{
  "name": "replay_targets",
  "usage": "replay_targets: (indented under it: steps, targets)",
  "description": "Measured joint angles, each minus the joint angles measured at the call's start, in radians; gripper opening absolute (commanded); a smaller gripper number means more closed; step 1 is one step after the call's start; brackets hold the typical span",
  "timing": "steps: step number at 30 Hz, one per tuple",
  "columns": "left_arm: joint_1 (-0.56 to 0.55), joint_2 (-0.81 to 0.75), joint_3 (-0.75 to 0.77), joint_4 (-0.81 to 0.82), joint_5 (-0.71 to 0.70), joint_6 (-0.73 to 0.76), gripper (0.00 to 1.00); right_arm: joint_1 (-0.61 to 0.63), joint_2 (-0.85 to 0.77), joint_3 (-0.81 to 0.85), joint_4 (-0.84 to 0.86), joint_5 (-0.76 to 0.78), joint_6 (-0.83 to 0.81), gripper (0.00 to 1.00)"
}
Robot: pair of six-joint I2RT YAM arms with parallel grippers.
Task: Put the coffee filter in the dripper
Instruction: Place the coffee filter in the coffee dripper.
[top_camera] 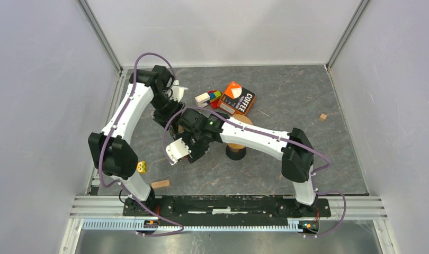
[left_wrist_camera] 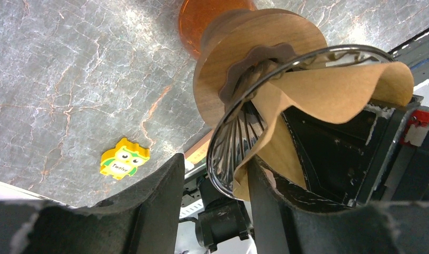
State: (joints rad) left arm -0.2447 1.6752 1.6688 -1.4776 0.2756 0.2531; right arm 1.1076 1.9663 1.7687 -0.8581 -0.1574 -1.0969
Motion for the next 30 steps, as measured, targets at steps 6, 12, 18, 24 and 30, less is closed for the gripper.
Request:
replay_targets:
  steps: [6,12,18,24,30]
  targets:
    - [-0.002,0.001,-0.014,0.019,0.006,0.000,0.55,0.000,-0.002,-0.010,0.010,-0.002,-0.001,0.75]
    - [-0.006,0.001,-0.034,0.036,0.006,0.000,0.55,0.000,-0.004,-0.024,0.026,-0.001,-0.008,0.76]
    - [-0.006,0.001,-0.038,0.041,0.006,0.000,0.55,0.000,-0.004,-0.017,0.021,-0.011,0.000,0.77]
    - [-0.006,0.001,-0.033,0.038,0.006,0.000,0.54,-0.014,-0.005,0.031,0.006,-0.063,0.028,0.78]
    - [-0.006,0.001,-0.019,0.036,0.006,0.000,0.53,-0.023,-0.018,0.034,0.007,-0.098,0.052,0.77]
